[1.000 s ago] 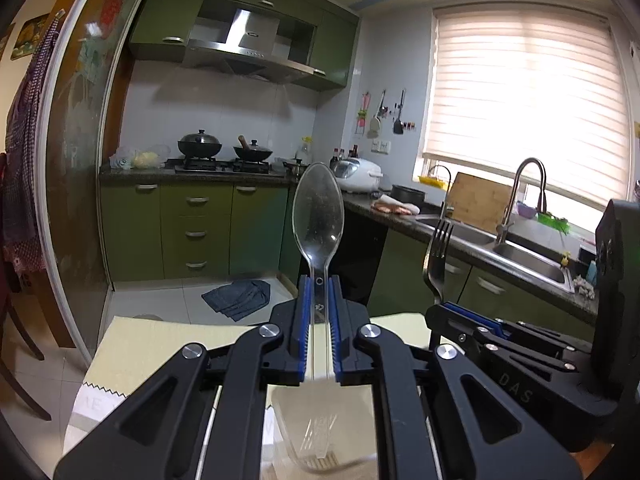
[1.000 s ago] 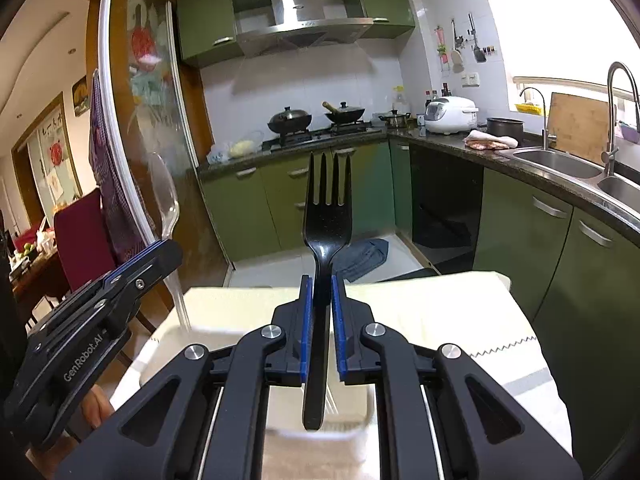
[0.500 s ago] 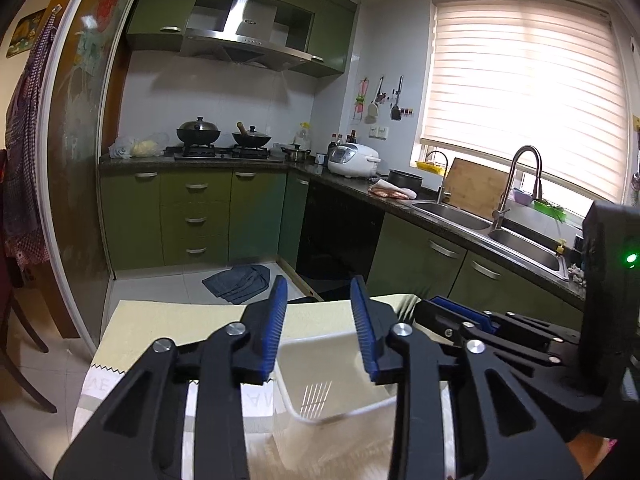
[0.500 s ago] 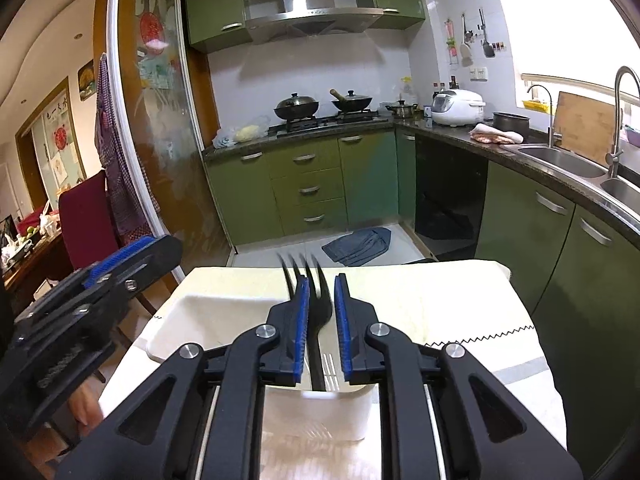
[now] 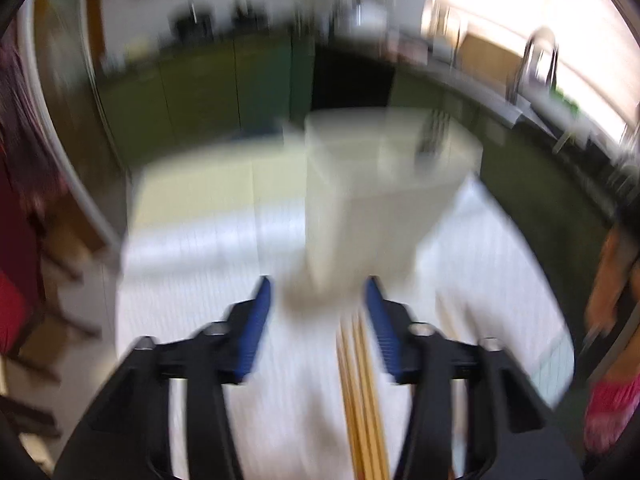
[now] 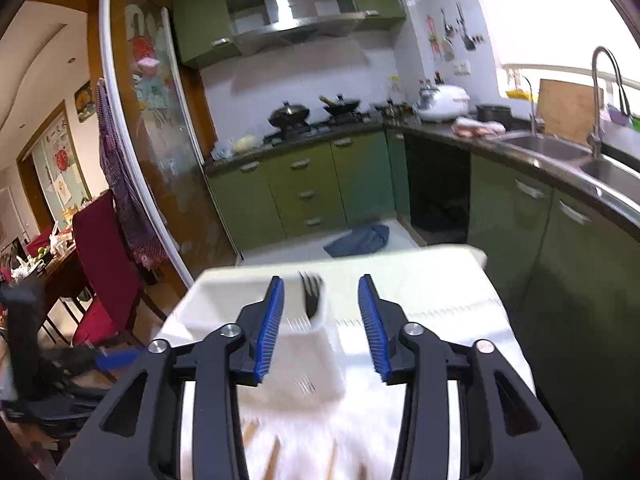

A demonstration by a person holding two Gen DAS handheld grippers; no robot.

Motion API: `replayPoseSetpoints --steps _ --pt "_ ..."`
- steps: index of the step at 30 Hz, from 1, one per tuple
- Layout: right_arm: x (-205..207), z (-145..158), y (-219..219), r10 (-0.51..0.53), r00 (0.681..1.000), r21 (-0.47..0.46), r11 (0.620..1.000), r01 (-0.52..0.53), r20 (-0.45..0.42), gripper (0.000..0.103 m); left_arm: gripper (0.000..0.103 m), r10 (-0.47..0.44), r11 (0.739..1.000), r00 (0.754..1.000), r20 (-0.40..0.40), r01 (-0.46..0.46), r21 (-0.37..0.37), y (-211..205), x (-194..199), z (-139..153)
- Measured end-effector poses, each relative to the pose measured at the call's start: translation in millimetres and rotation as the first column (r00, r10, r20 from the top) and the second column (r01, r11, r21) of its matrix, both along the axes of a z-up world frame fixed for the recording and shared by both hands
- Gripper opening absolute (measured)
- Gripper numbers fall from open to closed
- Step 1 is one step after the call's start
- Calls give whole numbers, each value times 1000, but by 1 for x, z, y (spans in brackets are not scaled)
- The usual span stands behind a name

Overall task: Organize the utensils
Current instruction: 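Carry spoon and fork into the white basket and open both tools to drop them, then grasp a wooden chopstick with the left tool while the right tool grasps another chopstick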

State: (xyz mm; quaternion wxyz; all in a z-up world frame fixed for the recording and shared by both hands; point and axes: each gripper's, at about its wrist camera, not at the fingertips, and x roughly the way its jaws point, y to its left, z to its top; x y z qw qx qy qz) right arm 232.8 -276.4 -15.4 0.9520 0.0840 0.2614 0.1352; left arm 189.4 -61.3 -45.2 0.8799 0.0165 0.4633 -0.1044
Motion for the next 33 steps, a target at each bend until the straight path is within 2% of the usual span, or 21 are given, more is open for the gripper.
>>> replayPoseSetpoints --steps 1,2,5,8,13,16,22,27,30,33 --pt "-6 -4 -7 -1 1000 -3 1000 1 -26 42 26 -5 1000 995 -96 6 14 1 -3 -18" --pt "-10 -9 -13 -2 999 -11 1000 2 -49 42 25 -4 1000 989 -145 7 22 2 -4 -29" --pt "-21 -27 -26 13 989 -44 999 -20 -150 42 24 -9 998 969 -249 23 55 0 -12 -59" --pt "-31 -49 -36 44 964 -51 997 -59 -262 42 24 -19 998 953 -301 34 46 -4 -20 -74" --pt "-50 -65 -44 54 947 -81 993 -84 -318 42 23 -10 997 949 -316 33 68 -14 -19 -80" --pt "-56 -66 -45 57 944 -100 990 -95 -325 42 20 0 998 938 -348 23 62 -15 -16 -89" --pt "-53 -69 -27 82 928 -133 981 -139 -364 42 20 -8 1000 927 -375 19 25 -18 -16 -94" --pt "-53 -78 -21 84 917 -154 976 -155 -391 42 20 -7 999 925 -380 24 40 -21 -15 -95" --pt "-51 -86 -14 94 899 -190 963 -191 -428 42 20 -8 998 921 -388 32 56 -25 -12 -98" --pt "-48 -101 -5 118 852 -197 948 -249 -511 42 18 -7 998 920 -393 34 60 -28 -11 -99"
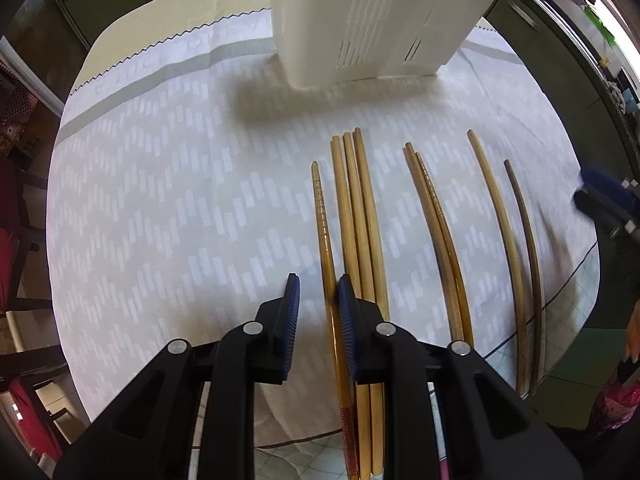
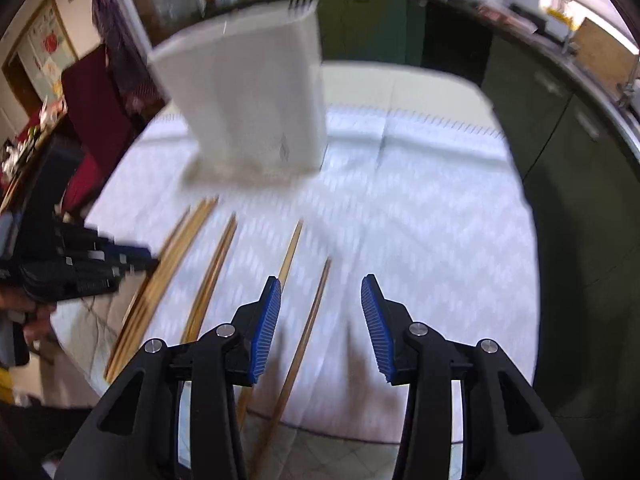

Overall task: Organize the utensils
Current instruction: 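Grasp a wooden chopstick with the left tool while the right tool grasps another chopstick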

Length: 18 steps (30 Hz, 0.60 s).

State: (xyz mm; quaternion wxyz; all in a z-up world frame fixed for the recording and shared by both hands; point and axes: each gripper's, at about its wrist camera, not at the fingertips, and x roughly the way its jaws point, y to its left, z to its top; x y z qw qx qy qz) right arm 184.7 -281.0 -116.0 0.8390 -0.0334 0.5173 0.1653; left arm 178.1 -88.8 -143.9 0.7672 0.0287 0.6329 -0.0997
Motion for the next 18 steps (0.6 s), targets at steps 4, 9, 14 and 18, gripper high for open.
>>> replayPoseSetpoints --steps 4,9,14,18 --pt "4 -22 11 33 993 -44 998 -38 -111 42 7 4 1000 1000 -19 -5 -4 0 4 -3" --pt "11 -45 23 39 978 -98 993 -60 -204 34 7 -3 1000 1000 -20 2 -9 7 8 -2" --pt "19 -55 35 28 967 -165 984 -72 -252 31 7 6 1000 1000 -12 -6 -10 16 25 -1" --pt "20 -58 44 27 962 -186 979 -80 -270 20 7 8 1000 1000 -13 -9 -12 17 37 -1"
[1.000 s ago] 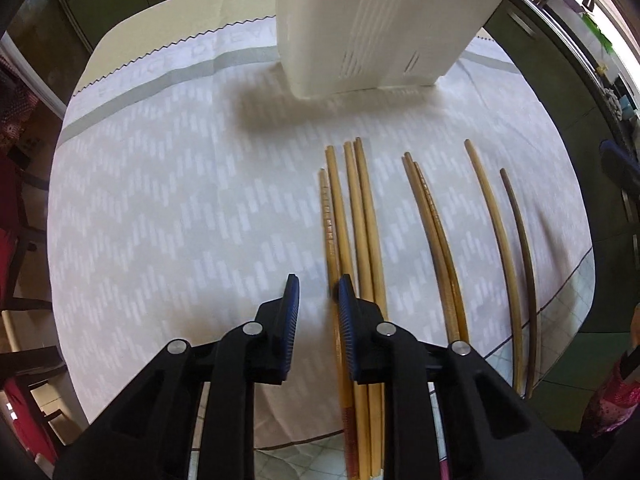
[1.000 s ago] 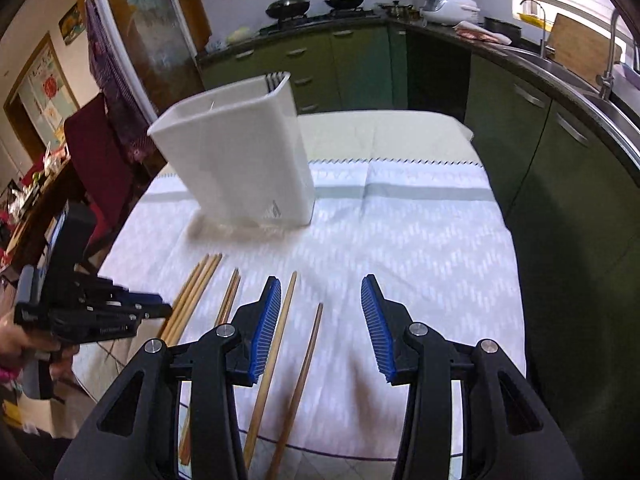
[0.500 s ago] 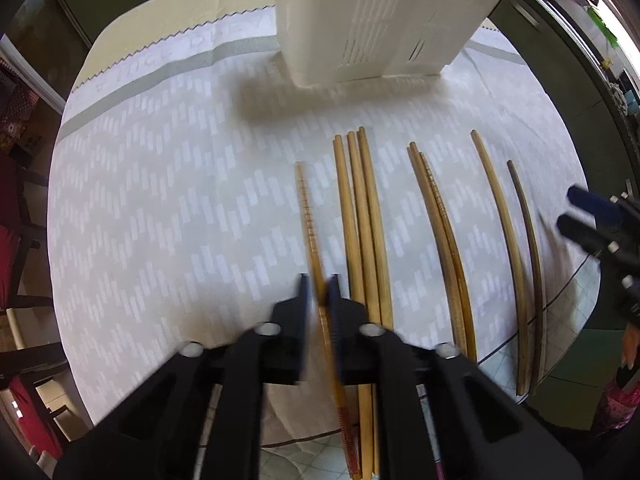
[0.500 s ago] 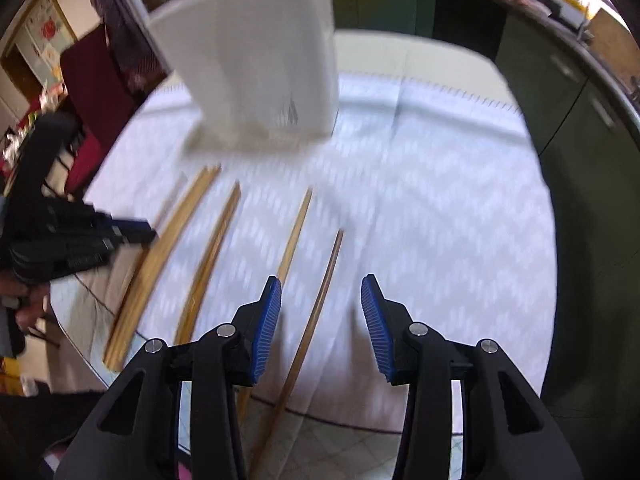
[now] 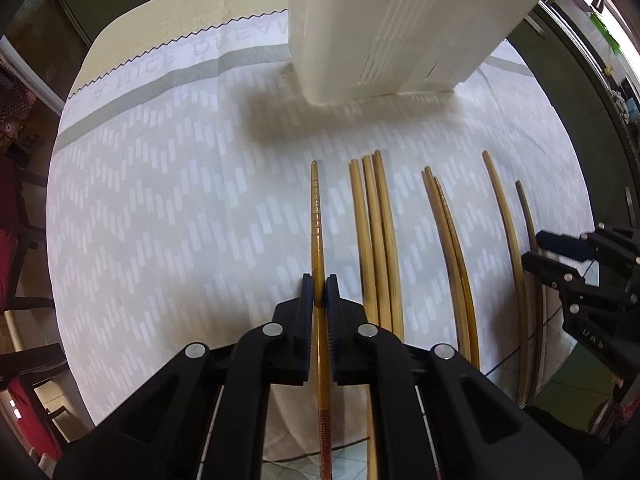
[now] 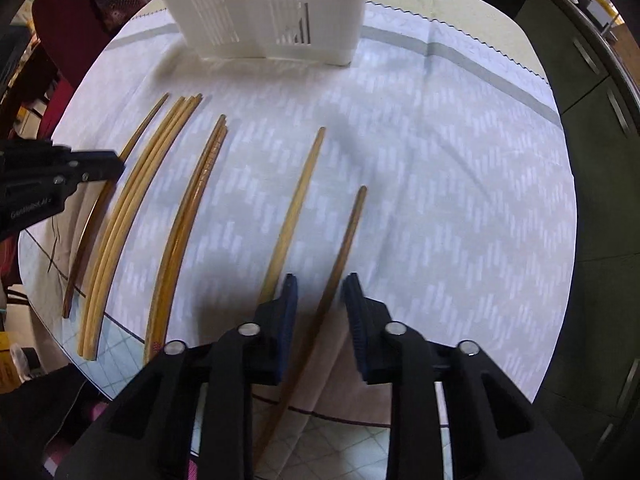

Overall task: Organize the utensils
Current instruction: 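Grasp a wooden chopstick with the left tool while the right tool grasps another chopstick, then lift both chopsticks over the white basket and open the left tool to drop its chopstick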

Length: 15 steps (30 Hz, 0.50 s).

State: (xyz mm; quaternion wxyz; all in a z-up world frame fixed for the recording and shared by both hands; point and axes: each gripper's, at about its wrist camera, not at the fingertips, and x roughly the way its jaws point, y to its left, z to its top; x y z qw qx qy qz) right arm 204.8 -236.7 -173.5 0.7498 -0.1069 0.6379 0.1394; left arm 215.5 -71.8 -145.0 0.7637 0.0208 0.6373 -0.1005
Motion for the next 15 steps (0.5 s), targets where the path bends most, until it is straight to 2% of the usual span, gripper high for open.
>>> replayPoseSetpoints --steps 1,4,15 --pt "2 0 1 -7 1000 4 1000 7 -10 20 7 3 1000 1000 -2 -3 -3 1 4 0" --pt "8 0 -1 -30 999 7 1000 30 -16 9 7 0 1000 1000 -13 0 -9 1 16 2" --pt "9 6 -10 -36 999 24 999 36 -5 6 7 -35 999 999 -40 35 13 -3 36 1"
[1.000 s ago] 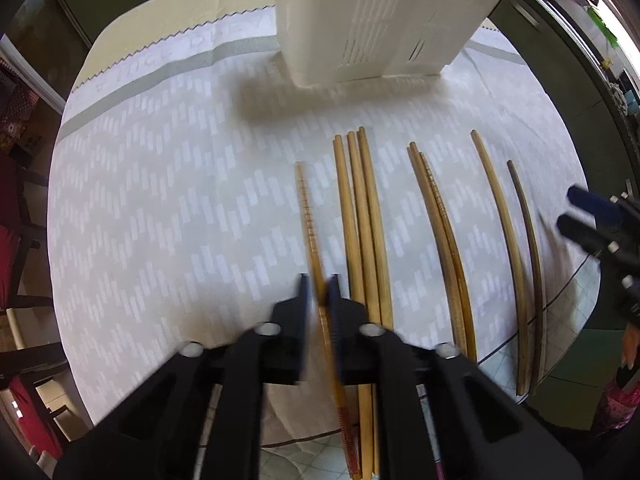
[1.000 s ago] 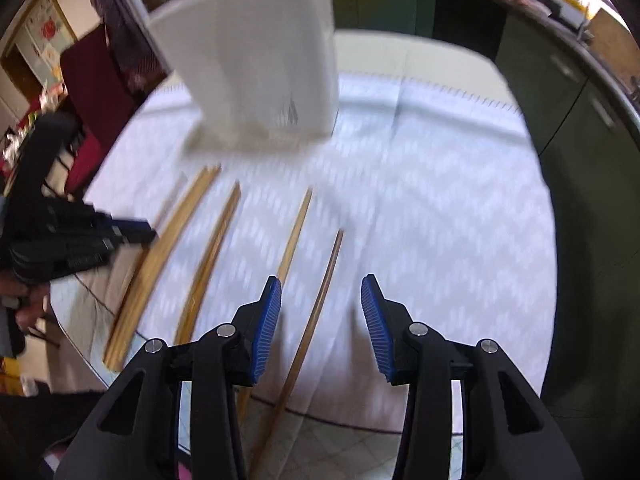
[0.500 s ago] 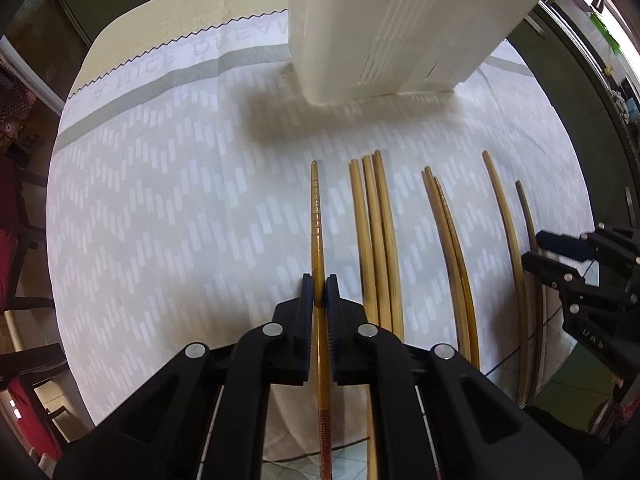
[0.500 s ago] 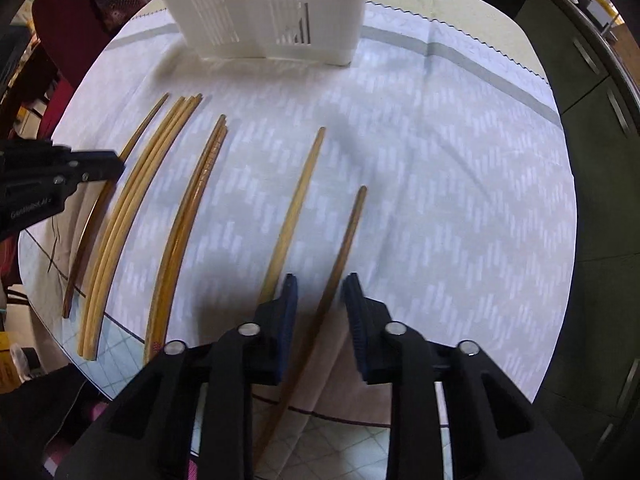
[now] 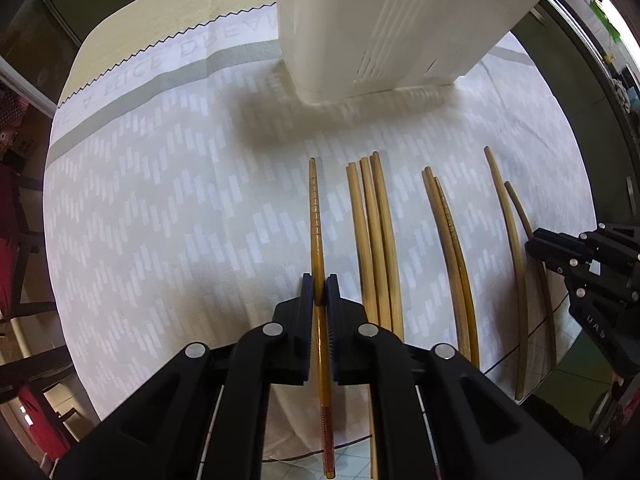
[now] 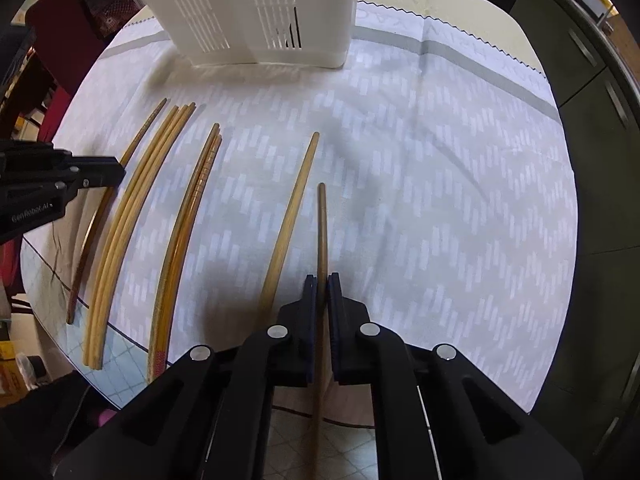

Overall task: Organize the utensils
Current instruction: 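Lift both chopsticks over the white basket and open the left tool to drop its chopstick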

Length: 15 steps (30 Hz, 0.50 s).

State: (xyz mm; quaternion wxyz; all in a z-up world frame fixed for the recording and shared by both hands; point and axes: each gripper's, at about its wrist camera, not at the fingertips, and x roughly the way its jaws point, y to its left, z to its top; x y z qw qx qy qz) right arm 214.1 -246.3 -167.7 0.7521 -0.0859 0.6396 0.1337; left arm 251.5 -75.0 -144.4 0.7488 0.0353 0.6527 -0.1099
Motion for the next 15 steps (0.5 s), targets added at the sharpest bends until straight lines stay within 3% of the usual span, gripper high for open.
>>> replayPoseSetpoints --steps 4,9,15 --pt "0 10 -7 -17 999 74 997 14 39 6 6 0 1000 998 60 1 -7 -8 -16 2" --pt "-1 40 -20 -44 992 158 987 25 119 6 6 31 998 988 152 -23 -56 2 -25 35" --pt "-9 71 -33 -87 972 228 973 37 216 6 6 55 995 958 281 -27 -101 15 -38 76"
